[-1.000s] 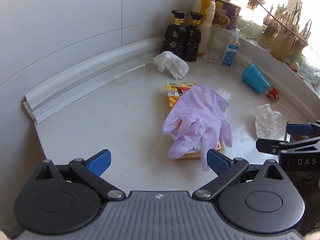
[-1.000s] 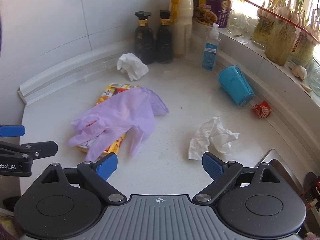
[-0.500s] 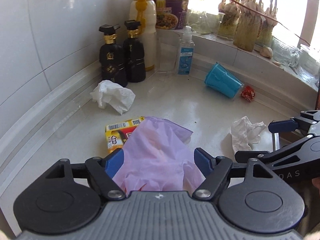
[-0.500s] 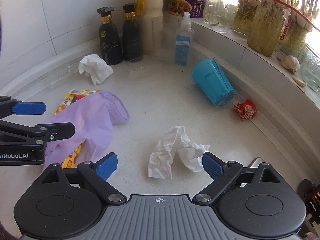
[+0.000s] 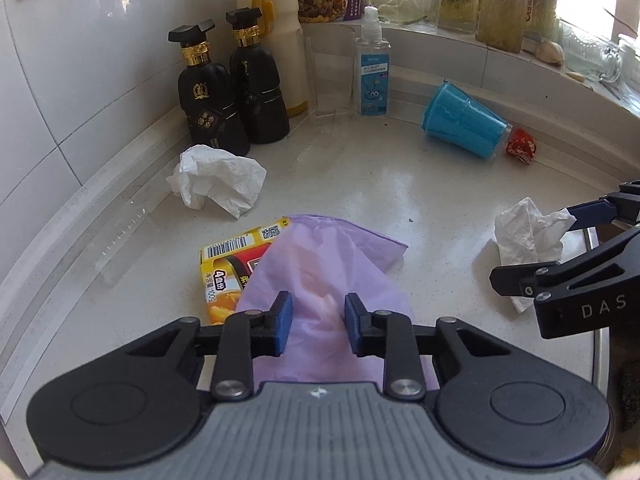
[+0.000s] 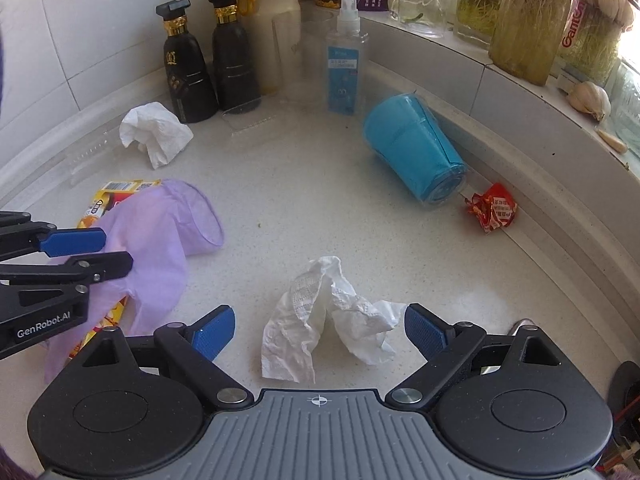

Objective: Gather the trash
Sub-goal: 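Close left tool on the lilac glove while right tool grasps the white tissue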

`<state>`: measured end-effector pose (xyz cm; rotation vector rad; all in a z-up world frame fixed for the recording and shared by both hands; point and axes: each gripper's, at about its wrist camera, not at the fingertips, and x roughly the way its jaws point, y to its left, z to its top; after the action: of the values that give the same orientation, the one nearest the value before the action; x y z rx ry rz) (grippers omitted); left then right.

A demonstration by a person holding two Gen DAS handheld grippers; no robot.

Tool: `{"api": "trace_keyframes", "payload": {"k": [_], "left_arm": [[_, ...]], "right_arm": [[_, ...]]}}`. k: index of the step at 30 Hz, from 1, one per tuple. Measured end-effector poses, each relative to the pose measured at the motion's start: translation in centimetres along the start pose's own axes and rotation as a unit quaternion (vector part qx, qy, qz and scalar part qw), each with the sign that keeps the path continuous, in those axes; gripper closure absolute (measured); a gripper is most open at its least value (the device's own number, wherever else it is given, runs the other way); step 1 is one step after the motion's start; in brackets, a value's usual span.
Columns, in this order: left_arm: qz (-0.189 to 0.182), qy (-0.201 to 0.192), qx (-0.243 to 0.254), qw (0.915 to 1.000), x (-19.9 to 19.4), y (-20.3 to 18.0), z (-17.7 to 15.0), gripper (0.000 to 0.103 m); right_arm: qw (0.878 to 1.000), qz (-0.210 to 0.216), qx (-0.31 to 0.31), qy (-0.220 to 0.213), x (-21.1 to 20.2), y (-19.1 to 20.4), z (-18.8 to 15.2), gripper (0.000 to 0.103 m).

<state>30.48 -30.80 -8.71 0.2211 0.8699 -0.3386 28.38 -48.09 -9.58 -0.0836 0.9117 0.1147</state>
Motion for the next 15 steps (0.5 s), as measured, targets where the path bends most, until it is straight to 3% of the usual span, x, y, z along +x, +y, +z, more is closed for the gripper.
{"api": "trace_keyframes", "payload": {"k": [4,13,15], "left_arm": [[-0.008,-0.008,-0.006,0.9999,-0.4,0.1,0.1,0.1],[-0.023,-0.039,-0.056,0.9974,-2.0,1.2,0.8,0.103],[-0.025,-0.048,-0.061,0.9967,-2.6,1.4,1.1,0.103]], "right_arm": [[1.0,0.001,0.005,0.0,0.3,0.0,0.0,0.009],[1.0,-0.008,0.001,-0.022,0.0,-0.1,0.0,0.012],[0.999,-0.016,-0.005,-0.028,0.1,-0.1,-0.1,0.017]]}}
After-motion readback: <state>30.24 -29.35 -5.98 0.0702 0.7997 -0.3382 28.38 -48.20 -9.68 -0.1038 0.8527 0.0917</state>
